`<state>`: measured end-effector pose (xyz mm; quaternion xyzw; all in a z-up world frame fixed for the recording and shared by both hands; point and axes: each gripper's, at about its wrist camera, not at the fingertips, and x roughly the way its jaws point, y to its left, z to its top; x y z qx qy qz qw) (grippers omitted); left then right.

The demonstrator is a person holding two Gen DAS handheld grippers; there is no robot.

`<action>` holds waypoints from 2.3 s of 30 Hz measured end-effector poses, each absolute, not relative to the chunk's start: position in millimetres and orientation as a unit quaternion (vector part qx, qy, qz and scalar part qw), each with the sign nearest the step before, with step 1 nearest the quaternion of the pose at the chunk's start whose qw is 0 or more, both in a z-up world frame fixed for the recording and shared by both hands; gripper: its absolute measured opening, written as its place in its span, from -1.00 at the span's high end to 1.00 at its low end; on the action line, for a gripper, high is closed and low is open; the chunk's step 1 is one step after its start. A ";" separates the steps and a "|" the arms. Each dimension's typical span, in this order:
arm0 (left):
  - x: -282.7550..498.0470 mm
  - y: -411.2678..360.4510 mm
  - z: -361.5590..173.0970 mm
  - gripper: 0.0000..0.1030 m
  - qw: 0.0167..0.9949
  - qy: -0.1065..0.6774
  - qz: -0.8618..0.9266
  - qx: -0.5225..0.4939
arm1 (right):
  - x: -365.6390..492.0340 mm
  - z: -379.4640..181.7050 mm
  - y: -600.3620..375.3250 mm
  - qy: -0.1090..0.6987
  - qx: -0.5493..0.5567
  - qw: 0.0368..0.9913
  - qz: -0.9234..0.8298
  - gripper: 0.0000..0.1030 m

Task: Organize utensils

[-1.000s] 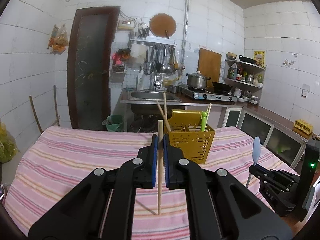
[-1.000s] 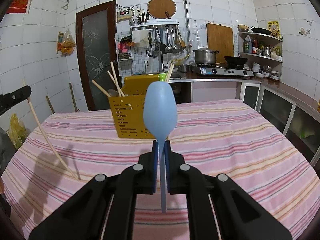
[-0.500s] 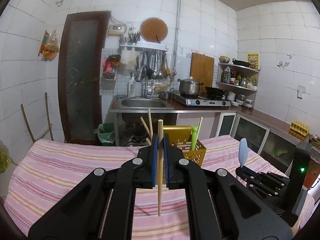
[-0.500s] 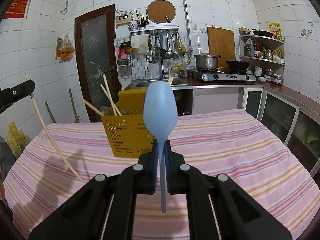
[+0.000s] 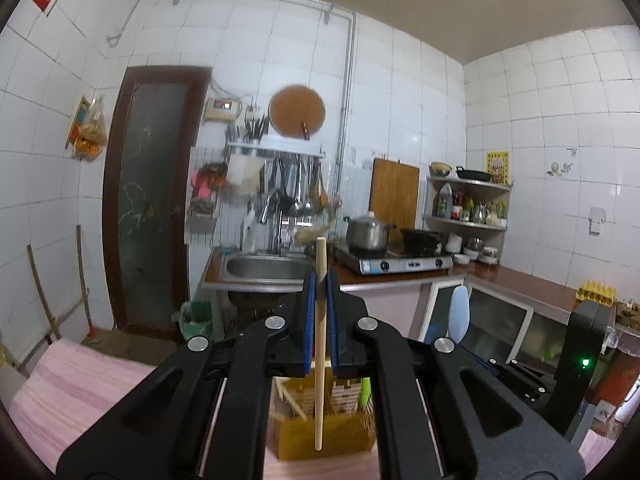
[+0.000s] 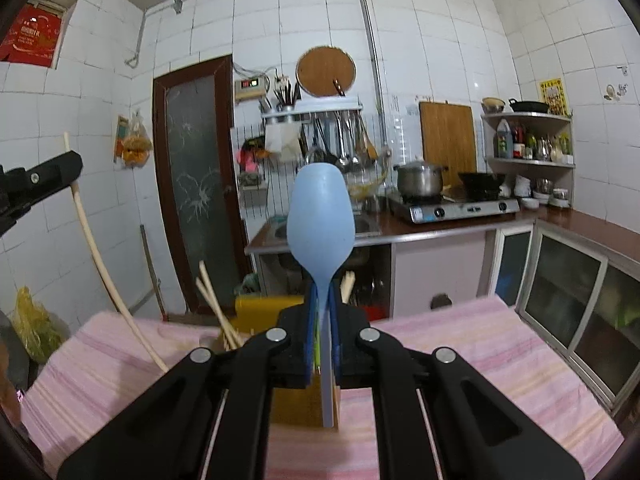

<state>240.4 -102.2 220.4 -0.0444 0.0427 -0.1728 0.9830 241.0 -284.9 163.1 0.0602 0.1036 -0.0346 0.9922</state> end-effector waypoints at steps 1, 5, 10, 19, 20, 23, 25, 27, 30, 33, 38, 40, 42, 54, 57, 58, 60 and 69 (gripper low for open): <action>245.0 -104.1 221.7 0.91 0.983 0.040 -0.172 -0.045 | 247.5 166.9 -284.2 0.100 0.059 0.993 -0.034 0.87; 271.4 -113.4 217.7 0.91 0.984 0.034 -0.169 -0.040 | 271.5 172.6 -284.7 0.090 0.065 0.993 -0.028 0.87; 308.0 -122.7 193.1 0.91 0.986 0.040 -0.160 -0.034 | 308.4 152.4 -286.5 0.096 0.076 0.992 -0.021 0.87; 363.8 -126.9 132.0 0.91 0.985 0.092 -0.143 -0.019 | 339.5 90.9 -289.0 0.136 0.069 0.988 -0.017 0.87; 369.2 -126.3 125.9 0.91 0.985 0.101 -0.141 -0.018 | 339.4 88.9 -288.1 0.137 0.067 0.988 -0.019 0.87; 377.0 -123.7 116.0 0.91 0.983 0.121 -0.136 -0.014 | 339.2 81.8 -290.4 0.147 0.069 0.986 -0.023 0.87; 379.7 -117.5 113.9 0.91 0.982 0.134 -0.130 -0.019 | 340.8 78.7 -292.3 0.160 0.067 0.985 -0.024 0.86; 377.4 -110.2 113.8 0.84 0.981 0.144 -0.127 -0.026 | 342.7 75.3 -292.7 0.179 0.063 0.982 -0.023 0.85; 364.2 -94.0 121.5 0.24 0.980 0.158 -0.115 -0.038 | 341.4 73.4 -296.4 0.202 0.059 0.977 -0.033 0.75; 336.1 -79.7 132.5 -0.25 0.984 0.145 -0.098 -0.034 | 322.9 79.0 -301.3 0.203 0.063 0.976 -0.042 -0.13; 274.4 -54.0 143.1 -0.90 0.990 0.119 -0.079 -0.021 | 273.9 89.3 -300.7 0.207 0.053 0.975 -0.056 -0.35; 250.5 -44.7 139.3 -0.90 0.988 0.127 -0.082 -0.012 | 251.7 91.2 -296.7 0.201 0.046 0.977 -0.061 -0.59; 231.4 -37.1 133.5 -0.90 0.987 0.137 -0.084 -0.008 | 221.4 89.6 -289.9 0.195 0.041 0.978 -0.067 -0.70; 111.5 -4.5 45.0 -0.90 0.982 0.178 -0.063 -0.024 | 87.5 38.5 -240.1 0.184 0.015 0.981 -0.058 -0.92; 92.8 -5.8 26.7 -0.90 0.984 0.174 -0.046 -0.012 | 70.0 29.4 -233.0 0.178 0.016 0.982 -0.062 -0.92; 87.8 -6.9 21.2 -0.90 0.984 0.173 -0.040 -0.003 | 65.6 27.5 -231.4 0.177 0.017 0.982 -0.064 -0.92; 82.4 -8.9 14.2 -0.90 0.985 0.171 -0.033 0.006 | 55.2 21.7 -227.1 0.171 0.018 0.983 -0.062 -0.92; 73.6 -11.2 9.9 -0.91 0.991 0.135 -0.018 0.015 | 41.4 11.4 -224.5 0.147 0.021 0.987 -0.062 -0.92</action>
